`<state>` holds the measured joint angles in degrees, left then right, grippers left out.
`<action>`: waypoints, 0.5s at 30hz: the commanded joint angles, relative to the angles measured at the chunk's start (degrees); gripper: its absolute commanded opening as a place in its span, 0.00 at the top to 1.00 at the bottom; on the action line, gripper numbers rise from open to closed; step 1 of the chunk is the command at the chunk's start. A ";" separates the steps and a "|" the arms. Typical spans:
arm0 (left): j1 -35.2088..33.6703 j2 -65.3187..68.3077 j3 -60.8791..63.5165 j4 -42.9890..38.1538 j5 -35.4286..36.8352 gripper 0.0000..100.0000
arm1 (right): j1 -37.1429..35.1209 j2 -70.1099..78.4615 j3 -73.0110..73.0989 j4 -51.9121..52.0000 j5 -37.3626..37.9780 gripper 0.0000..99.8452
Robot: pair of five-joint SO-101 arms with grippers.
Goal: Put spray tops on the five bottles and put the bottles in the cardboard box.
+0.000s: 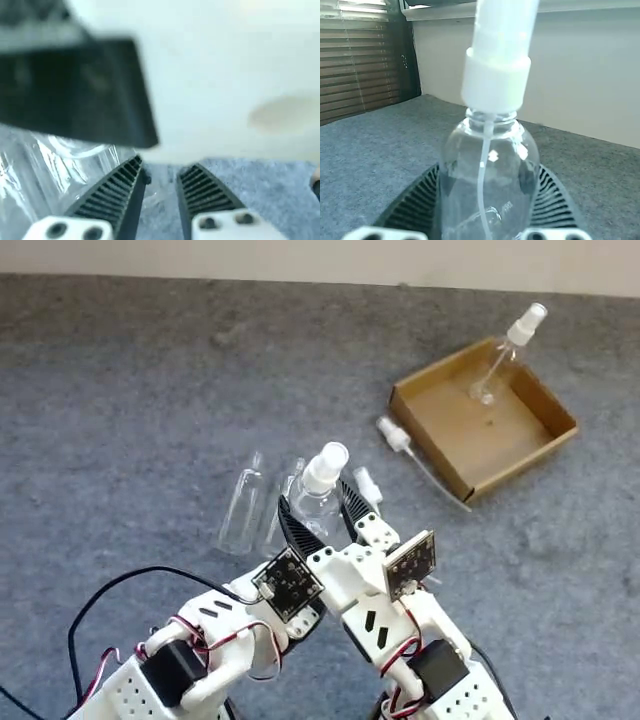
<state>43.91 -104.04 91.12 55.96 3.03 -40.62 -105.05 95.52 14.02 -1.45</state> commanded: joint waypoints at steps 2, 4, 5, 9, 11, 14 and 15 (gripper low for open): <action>-4.88 -0.57 -2.15 -4.66 0.62 0.99 | -0.48 -0.48 1.10 -1.19 -0.18 0.91; -9.10 -0.57 -1.71 -6.77 0.62 0.99 | -0.48 -0.48 1.10 -1.19 -0.18 0.91; -10.95 -0.57 -1.45 -7.65 0.62 0.99 | -0.48 -0.48 1.10 -1.10 -0.18 0.91; -15.96 -0.57 0.31 -10.37 0.62 0.99 | -0.48 -0.48 1.19 -1.10 -0.18 0.91; -17.63 -0.57 1.19 -11.52 0.62 0.99 | -0.48 -0.48 1.19 -1.01 -0.18 0.91; -20.26 -0.57 2.24 -13.36 0.62 0.99 | -0.48 -0.48 1.19 -0.92 -0.18 0.91; -21.32 -0.57 2.59 -13.89 0.62 0.99 | -0.31 -0.48 1.19 -0.84 -0.18 0.91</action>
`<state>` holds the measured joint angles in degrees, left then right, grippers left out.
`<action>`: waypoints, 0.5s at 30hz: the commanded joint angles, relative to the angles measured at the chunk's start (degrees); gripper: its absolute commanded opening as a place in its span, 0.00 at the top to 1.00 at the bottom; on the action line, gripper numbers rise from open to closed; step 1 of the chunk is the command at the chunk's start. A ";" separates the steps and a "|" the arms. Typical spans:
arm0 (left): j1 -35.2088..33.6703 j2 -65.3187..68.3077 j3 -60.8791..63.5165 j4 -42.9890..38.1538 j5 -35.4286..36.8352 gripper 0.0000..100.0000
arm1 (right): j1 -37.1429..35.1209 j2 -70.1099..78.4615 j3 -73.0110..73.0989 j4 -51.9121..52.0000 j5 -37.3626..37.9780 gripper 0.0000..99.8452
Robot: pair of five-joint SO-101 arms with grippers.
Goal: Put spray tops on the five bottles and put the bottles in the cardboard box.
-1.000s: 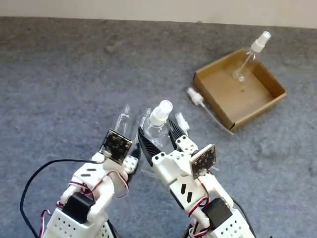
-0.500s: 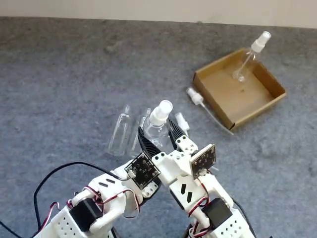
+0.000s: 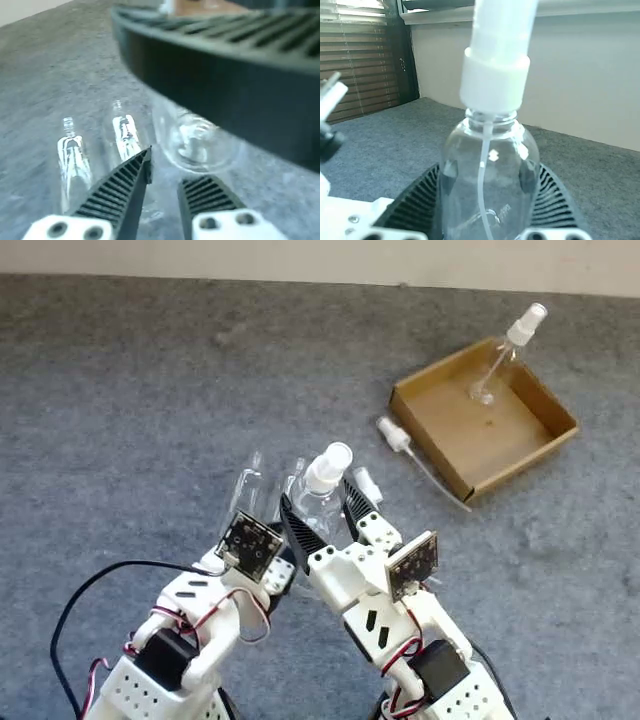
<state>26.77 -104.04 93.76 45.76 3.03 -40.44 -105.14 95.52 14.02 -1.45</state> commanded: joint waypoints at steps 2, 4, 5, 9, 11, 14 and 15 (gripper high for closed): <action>-5.67 -0.57 0.57 -3.69 0.62 0.99 | -0.31 -0.40 1.19 -0.92 -0.18 0.91; -5.67 -0.57 0.66 -3.69 0.62 0.99 | -0.31 -0.40 1.19 -0.92 -0.18 0.91; -5.67 -0.57 0.66 -3.52 0.62 0.99 | -0.31 -0.40 1.27 -0.92 -0.18 0.91; -5.67 -0.57 0.04 0.88 0.62 0.99 | -0.22 -0.40 1.27 -1.01 -0.18 0.91; -5.67 -0.57 0.04 2.37 0.62 0.99 | -0.22 -0.40 1.27 -1.01 -0.18 0.91; -4.97 -0.57 0.04 3.69 0.62 0.99 | -0.31 -0.40 2.42 -1.10 -0.18 0.91; -4.18 -0.57 0.04 3.78 0.53 0.99 | -0.48 -0.40 2.86 -1.10 -0.18 0.91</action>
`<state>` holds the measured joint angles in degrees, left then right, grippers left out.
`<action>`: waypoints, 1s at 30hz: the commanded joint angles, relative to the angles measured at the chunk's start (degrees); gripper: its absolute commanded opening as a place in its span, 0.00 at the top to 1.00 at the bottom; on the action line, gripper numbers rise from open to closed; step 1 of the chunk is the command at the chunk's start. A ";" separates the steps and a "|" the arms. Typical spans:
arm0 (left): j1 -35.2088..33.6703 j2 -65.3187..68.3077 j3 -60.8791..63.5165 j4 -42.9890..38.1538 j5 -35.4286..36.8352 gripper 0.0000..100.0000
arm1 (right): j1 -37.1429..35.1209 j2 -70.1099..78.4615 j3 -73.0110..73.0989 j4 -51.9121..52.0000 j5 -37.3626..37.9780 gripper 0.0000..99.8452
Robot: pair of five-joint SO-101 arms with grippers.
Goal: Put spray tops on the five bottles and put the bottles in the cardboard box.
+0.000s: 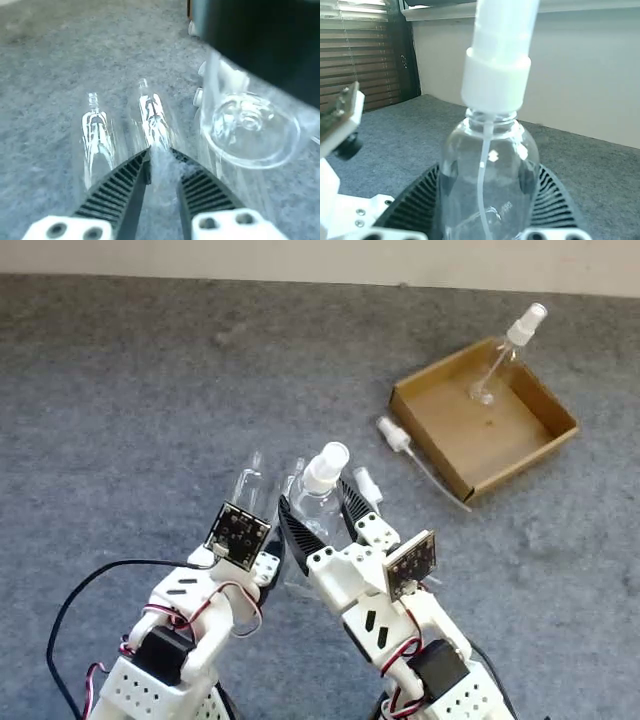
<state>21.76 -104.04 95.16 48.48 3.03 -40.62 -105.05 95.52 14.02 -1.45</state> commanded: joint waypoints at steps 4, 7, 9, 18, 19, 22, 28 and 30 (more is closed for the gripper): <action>4.09 -0.57 -1.36 2.02 0.35 0.99 | -0.31 -0.48 4.09 -1.10 -0.18 0.91; 5.05 -0.57 -1.19 2.55 0.35 0.99 | -0.13 -0.48 4.00 -1.19 -0.18 0.91; 5.85 -0.57 -1.10 2.55 0.35 0.99 | -0.13 -0.48 4.09 -1.19 -0.18 0.91; 19.38 -0.57 -1.27 2.55 0.53 0.99 | -0.04 -0.48 4.18 -1.19 -0.18 0.91; 20.62 -0.57 -1.45 2.29 0.53 0.99 | -0.04 -0.48 4.18 -1.19 -0.18 0.91; 23.87 -0.57 -3.38 2.46 0.62 0.99 | -0.04 -0.48 4.18 -1.19 -0.18 0.91; 26.68 -0.57 -5.41 2.20 0.62 0.99 | -0.04 -0.48 4.18 -1.19 -0.18 0.91; 25.63 -0.57 -5.49 2.20 0.62 0.99 | -0.04 -0.48 4.18 -1.19 -0.18 0.91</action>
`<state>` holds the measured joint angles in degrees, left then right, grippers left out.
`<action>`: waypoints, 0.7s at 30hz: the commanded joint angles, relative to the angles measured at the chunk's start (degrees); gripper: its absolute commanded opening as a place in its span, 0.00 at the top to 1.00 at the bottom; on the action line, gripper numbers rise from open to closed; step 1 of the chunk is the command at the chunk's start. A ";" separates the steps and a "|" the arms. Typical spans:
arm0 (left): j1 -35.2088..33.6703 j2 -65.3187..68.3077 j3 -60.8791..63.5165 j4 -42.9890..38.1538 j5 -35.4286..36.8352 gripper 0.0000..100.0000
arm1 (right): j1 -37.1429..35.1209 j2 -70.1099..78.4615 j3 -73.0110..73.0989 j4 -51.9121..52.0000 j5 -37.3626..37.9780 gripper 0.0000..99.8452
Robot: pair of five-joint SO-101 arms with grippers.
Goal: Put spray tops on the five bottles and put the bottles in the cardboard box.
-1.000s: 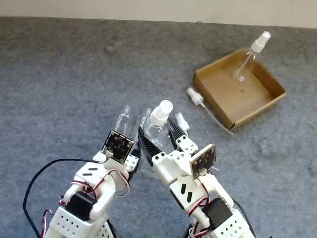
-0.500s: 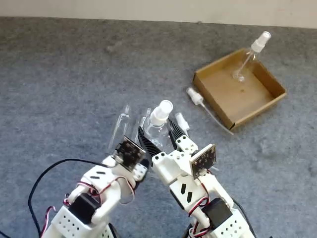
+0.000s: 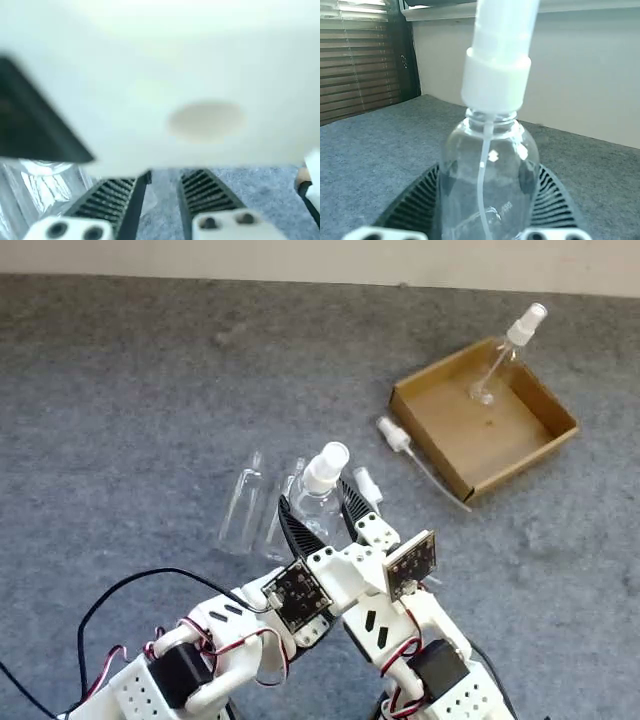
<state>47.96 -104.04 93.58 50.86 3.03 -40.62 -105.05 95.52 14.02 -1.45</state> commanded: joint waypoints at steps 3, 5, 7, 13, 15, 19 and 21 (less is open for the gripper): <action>-0.92 -0.57 -5.49 0.00 0.70 0.99 | -0.04 -0.48 4.18 -1.19 -0.18 0.91; -0.92 -0.57 -6.64 0.09 0.70 0.99 | -0.13 -0.48 4.26 -1.19 -0.18 0.91; -0.92 -0.57 -6.99 0.09 0.70 0.99 | -0.13 -0.48 4.26 -1.19 -0.18 0.91; -1.45 -0.66 -7.34 -0.26 0.70 0.99 | -0.13 -0.48 4.26 -1.19 -0.18 0.91; -4.26 -0.66 -7.25 -1.05 0.62 0.99 | -0.13 -0.48 4.35 -1.19 -0.18 0.91; -12.70 -0.66 -6.46 -5.54 0.62 0.99 | -0.13 -0.48 4.35 -1.10 -0.18 0.91; -14.81 -0.66 -5.67 -6.68 0.62 0.99 | -0.13 -0.48 4.35 -1.10 -0.18 0.91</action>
<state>39.25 -104.13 89.54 47.87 3.30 -40.44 -105.05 95.52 14.02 -1.36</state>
